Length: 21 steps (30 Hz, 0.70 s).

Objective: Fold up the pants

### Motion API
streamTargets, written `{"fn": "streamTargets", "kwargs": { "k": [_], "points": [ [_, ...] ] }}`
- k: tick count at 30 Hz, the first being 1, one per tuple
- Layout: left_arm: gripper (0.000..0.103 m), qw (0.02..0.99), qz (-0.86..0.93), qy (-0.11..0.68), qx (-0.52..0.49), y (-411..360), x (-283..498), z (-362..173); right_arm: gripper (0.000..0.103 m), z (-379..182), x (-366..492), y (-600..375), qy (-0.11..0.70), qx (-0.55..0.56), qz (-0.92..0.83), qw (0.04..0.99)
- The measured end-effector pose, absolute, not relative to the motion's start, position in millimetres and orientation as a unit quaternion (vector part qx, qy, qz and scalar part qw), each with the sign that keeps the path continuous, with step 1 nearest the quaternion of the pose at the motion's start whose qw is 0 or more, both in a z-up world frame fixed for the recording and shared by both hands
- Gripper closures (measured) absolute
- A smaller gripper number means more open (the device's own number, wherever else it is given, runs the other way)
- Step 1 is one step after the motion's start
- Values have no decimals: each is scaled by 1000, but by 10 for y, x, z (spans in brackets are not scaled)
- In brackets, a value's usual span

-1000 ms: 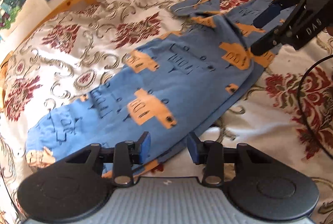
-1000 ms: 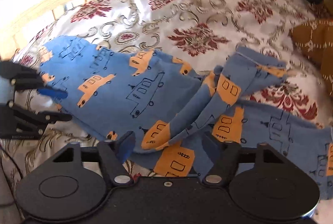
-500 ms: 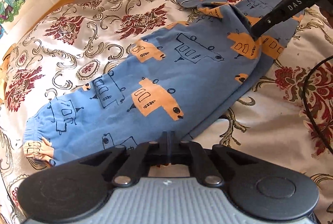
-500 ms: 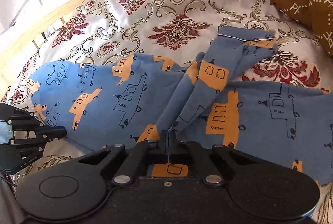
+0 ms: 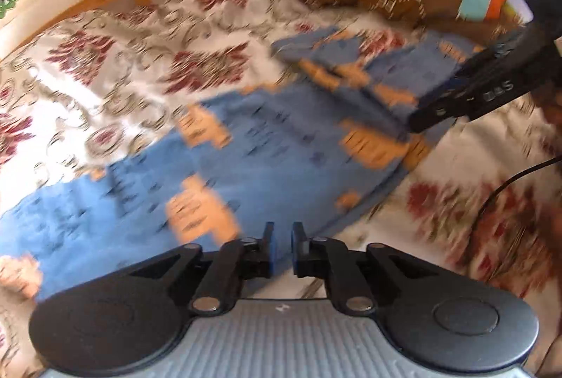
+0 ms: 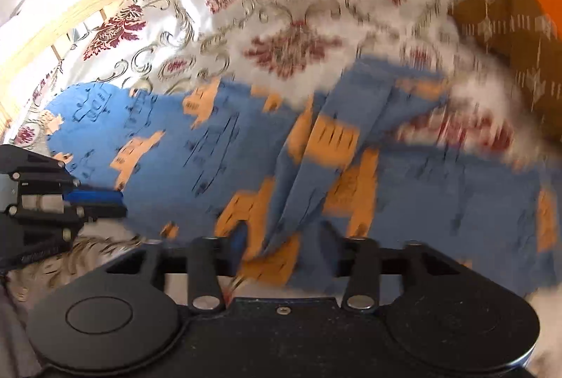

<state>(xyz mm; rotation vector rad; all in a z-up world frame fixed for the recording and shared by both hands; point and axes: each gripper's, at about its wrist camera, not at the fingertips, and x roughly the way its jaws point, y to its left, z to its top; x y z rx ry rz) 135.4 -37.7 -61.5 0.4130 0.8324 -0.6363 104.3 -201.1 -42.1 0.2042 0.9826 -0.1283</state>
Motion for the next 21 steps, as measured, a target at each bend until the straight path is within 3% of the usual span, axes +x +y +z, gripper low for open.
{"fn": "streamTargets", "kwargs": {
  "k": [1,2,3,5,11,15,16,18,19,20,21],
  "points": [
    [87,843,-312,394,193,-478,1376,-619,43,-384,1115,-2060,468,79,-61,878],
    [77,841,-320,392,193,-579,1385,-628,38,-349,1204,-2117,467,61,-63,880],
    [59,839,-333,384,196,-677,1384,-643,35,-321,1302,-2172,465,44,-61,882],
    [42,839,-347,369,199,-857,1344,-692,26,-305,1555,-2298,466,13,-51,883],
    [43,836,-349,370,208,-1197,1294,-926,27,-447,2289,-2653,495,9,-40,868],
    [56,839,-338,372,209,-1224,1274,-998,35,-644,2644,-2756,519,17,-51,853],
    [58,839,-340,370,211,-1220,1265,-994,40,-701,2718,-2779,527,19,-58,848],
    [66,836,-345,369,215,-1230,1250,-1001,63,-806,2789,-2787,542,14,-74,837],
    [69,834,-348,370,215,-1227,1248,-1001,86,-854,2808,-2790,549,10,-80,832],
    [72,833,-350,371,214,-1232,1248,-1001,102,-879,2799,-2793,551,6,-86,830],
    [77,832,-352,372,215,-1234,1245,-996,103,-876,2765,-2803,548,8,-90,832]
  ]
}}
